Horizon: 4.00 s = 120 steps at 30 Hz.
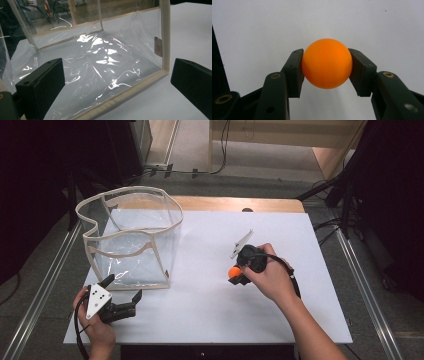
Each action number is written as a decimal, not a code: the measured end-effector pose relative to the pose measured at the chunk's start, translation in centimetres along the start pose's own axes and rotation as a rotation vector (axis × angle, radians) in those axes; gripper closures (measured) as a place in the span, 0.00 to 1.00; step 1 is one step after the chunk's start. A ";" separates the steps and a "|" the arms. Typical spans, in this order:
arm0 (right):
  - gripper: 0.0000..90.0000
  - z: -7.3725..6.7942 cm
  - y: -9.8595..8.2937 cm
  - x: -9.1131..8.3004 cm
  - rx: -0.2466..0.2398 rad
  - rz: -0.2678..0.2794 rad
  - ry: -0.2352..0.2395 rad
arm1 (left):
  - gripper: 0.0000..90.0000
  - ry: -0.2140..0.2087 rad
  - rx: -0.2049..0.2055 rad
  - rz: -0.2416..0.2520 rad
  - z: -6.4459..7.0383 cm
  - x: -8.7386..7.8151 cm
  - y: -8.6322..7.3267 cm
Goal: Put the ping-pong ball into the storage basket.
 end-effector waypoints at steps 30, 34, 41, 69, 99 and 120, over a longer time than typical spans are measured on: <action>0.53 0.5 3.4 -0.5 -0.042 0.013 0.009 | 0.00 0.000 0.003 0.005 0.0 -0.1 0.0; 0.53 0.7 3.8 -0.6 -0.054 0.018 0.010 | 0.00 0.000 0.002 0.007 0.0 -0.1 0.0; 0.53 0.7 4.4 -0.8 -0.061 0.011 0.010 | 0.00 0.000 0.002 0.006 0.0 -0.1 0.0; 0.53 0.4 6.9 -0.8 -0.088 0.014 0.033 | 0.00 -0.004 0.005 0.004 0.0 0.0 0.0; 0.53 -0.1 9.5 -1.1 -0.113 0.040 0.054 | 0.00 -0.018 0.000 0.012 0.0 -0.2 0.1; 0.53 0.0 11.1 -1.6 -0.125 0.040 0.060 | 0.00 -0.018 -0.001 0.015 -0.1 -0.2 0.1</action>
Point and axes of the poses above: each handheld gripper's, and its own axes: x roughly forward along the jaws, y roughly out of its top, z roughly to its right, the point moved 3 cm from there along x, roughly forward along the jaws, and after that the axes turned 15 degrees about -y, right-handed, at the moved point
